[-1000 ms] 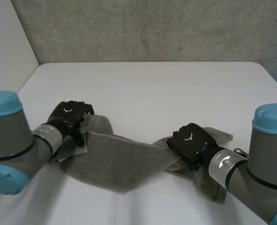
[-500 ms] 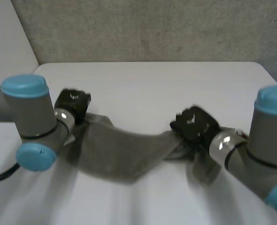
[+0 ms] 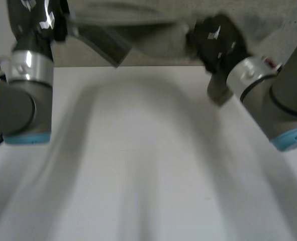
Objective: Fold the towel.
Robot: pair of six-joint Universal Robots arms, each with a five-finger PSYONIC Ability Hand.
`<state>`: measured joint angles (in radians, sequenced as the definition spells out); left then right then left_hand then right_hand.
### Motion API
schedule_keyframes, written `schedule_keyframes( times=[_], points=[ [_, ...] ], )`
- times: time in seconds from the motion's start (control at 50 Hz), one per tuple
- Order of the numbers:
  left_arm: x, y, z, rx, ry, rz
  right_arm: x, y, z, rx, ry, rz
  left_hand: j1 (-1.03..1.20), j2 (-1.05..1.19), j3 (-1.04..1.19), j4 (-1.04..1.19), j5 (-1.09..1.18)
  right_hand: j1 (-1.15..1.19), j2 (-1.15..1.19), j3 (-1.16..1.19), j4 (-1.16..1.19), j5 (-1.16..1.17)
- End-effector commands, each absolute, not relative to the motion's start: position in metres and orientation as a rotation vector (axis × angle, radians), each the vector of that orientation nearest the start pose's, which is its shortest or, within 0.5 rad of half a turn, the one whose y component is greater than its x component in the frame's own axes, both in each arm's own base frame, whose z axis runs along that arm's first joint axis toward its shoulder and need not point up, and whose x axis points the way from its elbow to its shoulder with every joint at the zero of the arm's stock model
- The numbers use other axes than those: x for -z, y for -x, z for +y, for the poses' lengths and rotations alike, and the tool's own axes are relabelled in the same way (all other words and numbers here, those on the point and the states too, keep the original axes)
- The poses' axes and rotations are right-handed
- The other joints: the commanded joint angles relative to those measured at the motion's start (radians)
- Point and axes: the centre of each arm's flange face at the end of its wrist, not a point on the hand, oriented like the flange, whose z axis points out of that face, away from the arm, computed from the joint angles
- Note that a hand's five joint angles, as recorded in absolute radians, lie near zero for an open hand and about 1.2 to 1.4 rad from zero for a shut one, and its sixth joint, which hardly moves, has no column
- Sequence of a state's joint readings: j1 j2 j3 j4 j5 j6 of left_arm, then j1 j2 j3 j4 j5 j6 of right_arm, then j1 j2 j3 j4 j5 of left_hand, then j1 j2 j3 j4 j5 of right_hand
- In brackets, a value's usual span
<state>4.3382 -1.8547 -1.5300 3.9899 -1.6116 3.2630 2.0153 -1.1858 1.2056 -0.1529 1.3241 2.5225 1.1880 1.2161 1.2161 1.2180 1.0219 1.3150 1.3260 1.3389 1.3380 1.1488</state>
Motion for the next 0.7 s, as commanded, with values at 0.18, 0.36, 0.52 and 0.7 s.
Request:
schedule_keyframes(
  times=[0.18, 0.36, 0.52, 0.7],
  points=[
    [-0.165, 0.242, -0.306, 2.461, -0.474, 2.116, -0.15, -0.305, -0.281, 1.717, 1.598, 1.998, 0.208, 0.18, 0.18, 0.178, 0.2, -0.238, -0.249, -0.262, -0.261, -0.246],
    [-0.181, 0.237, -0.303, 2.485, -0.453, 2.09, -0.132, -0.286, -0.28, 1.639, 1.531, 2.168, 0.208, 0.18, 0.18, 0.178, 0.2, -0.698, -0.708, -0.721, -0.721, -0.706],
    [-0.2, 0.23, -0.294, 2.514, -0.42, 2.05, -0.158, -0.263, -0.282, 1.65, 1.264, 2.277, 0.208, 0.18, 0.18, 0.178, 0.2, -1.127, -1.138, -1.151, -1.15, -1.135],
    [-0.207, 0.225, -0.28, 2.534, -0.407, 2.048, -0.178, -0.226, -0.278, 1.613, 0.918, 2.355, 0.208, 0.18, 0.18, 0.178, 0.2, -1.072, -1.083, -1.096, -1.095, -1.08]
  ],
)
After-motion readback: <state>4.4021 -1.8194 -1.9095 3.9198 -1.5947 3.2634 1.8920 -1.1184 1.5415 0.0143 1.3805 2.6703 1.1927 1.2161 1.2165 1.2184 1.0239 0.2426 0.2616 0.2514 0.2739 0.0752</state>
